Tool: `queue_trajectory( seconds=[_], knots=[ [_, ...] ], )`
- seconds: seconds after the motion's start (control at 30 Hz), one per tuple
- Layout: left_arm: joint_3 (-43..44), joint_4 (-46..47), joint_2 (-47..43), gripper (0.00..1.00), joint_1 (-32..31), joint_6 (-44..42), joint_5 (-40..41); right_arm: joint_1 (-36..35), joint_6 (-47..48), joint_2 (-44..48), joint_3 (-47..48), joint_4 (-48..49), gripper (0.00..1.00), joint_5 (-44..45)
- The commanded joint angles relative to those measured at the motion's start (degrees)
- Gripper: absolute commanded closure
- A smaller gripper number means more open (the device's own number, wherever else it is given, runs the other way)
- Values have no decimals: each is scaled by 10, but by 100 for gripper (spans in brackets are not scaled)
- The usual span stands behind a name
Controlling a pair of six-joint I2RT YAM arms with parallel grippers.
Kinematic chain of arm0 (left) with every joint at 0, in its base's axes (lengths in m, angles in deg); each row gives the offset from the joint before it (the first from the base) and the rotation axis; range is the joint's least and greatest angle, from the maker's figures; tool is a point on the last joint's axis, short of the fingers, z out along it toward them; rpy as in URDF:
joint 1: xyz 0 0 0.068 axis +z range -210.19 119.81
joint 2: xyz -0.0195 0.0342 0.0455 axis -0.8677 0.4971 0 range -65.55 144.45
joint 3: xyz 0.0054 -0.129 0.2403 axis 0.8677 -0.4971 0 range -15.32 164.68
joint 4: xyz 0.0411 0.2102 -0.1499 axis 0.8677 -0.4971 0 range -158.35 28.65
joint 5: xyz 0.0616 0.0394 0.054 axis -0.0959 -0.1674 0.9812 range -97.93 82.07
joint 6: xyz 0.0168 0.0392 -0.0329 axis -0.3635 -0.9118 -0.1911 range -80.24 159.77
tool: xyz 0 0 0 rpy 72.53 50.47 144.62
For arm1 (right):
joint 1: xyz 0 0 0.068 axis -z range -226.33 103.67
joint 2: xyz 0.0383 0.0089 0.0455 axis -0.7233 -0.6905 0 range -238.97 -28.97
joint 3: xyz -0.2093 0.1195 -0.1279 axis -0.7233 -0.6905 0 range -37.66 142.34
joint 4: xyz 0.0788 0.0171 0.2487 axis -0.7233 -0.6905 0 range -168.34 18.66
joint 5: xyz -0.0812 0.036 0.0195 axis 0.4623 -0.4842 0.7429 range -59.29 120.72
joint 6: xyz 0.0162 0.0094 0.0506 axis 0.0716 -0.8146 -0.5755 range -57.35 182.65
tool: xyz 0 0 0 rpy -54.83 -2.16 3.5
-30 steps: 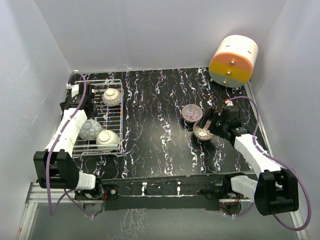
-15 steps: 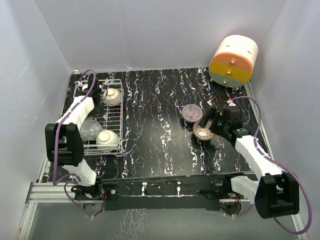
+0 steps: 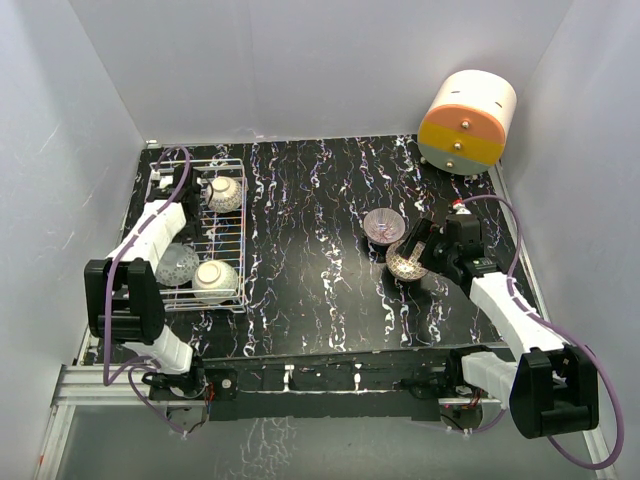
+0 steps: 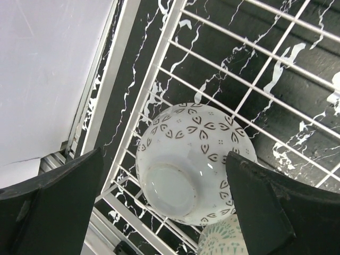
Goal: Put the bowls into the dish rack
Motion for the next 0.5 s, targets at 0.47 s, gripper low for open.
queue_trajectory(
  seconds=[0.47],
  knots=[
    [-69, -73, -115, 3, -5, 29, 23, -26, 2, 31, -31, 34, 2, -7]
  ],
)
